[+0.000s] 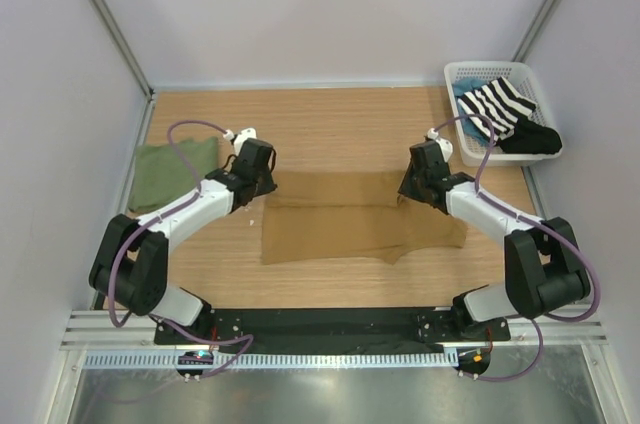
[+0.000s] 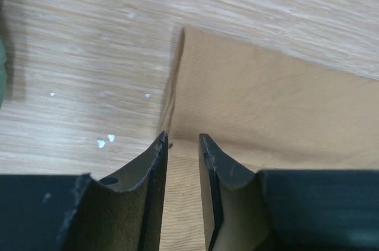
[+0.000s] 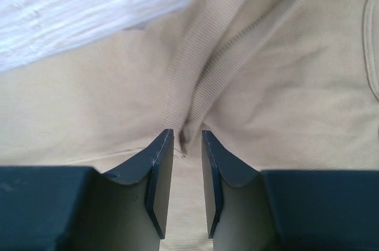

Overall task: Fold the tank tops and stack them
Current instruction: Fold the tank top

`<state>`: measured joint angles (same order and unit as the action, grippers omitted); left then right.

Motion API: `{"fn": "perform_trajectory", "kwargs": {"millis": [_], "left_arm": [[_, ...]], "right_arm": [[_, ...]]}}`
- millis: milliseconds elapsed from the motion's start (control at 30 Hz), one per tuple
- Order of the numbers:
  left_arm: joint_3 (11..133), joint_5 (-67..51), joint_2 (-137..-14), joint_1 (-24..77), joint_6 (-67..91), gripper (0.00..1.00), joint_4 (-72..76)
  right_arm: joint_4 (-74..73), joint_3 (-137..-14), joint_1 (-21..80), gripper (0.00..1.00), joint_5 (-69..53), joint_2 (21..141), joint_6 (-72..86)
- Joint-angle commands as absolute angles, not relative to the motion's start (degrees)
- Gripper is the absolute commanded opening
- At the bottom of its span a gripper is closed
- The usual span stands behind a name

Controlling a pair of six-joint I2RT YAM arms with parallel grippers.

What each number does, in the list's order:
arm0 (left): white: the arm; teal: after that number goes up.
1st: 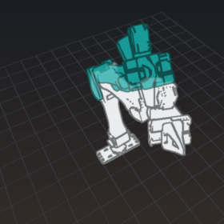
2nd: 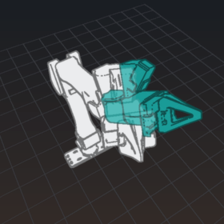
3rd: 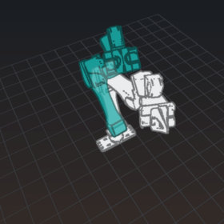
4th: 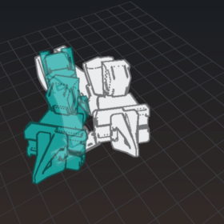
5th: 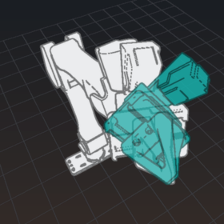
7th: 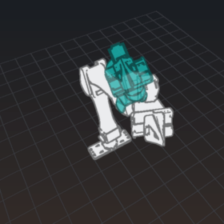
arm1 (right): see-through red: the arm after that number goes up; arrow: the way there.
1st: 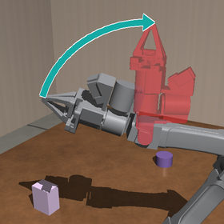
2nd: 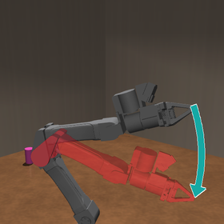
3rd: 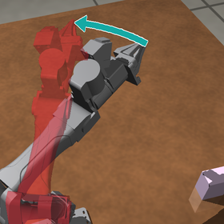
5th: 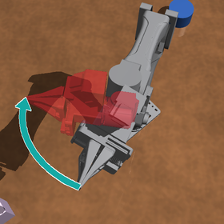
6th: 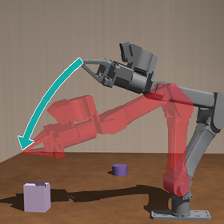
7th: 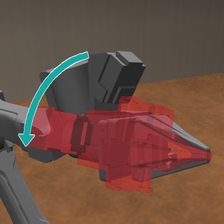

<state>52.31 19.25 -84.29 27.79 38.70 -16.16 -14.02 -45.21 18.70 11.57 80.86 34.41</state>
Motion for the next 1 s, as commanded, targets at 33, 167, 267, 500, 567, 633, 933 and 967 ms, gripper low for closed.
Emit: {"fn": "perform_trajectory", "kwargs": {"millis": [33,167,267,500,567,633,933,967], "left_arm": [[57.6,13.8,-87.5,27.9,39.6,0.24,-15.4],[57.9,11.2,-91.8,27.9,41.0,0.18,-15.1],[56.5,9.9,-92.7,27.9,41.9,0.12,-13.8],[49.9,8.7,-92.9,27.9,43.3,0.00,-12.0],[48.4,8.6,-93.3,27.9,43.5,0.00,-11.6],[47.6,8.4,-93.1,27.9,43.7,0.00,-11.0],[50.5,12.6,-89.1,27.9,41.9,0.15,-15.5],[52.0,14.0,-88.6,27.9,41.7,0.17,-16.3]], "right_arm": [[-13.1,-50.0,19.2,0.29,10.3,83.7,34.2],[-12.1,-49.7,19.9,0.25,8.5,86.0,34.8],[-11.8,-48.8,20.4,0.20,7.7,87.4,35.2],[-9.7,-44.0,20.4,0.14,7.0,88.1,36.3],[-9.8,-44.1,20.4,0.14,7.0,88.5,36.4],[-10.2,-44.6,20.4,0.13,7.1,88.9,36.4],[-16.2,-51.1,20.1,0.26,13.2,87.0,34.3],[-17.0,-52.0,20.0,0.29,13.8,86.9,33.9]]}}
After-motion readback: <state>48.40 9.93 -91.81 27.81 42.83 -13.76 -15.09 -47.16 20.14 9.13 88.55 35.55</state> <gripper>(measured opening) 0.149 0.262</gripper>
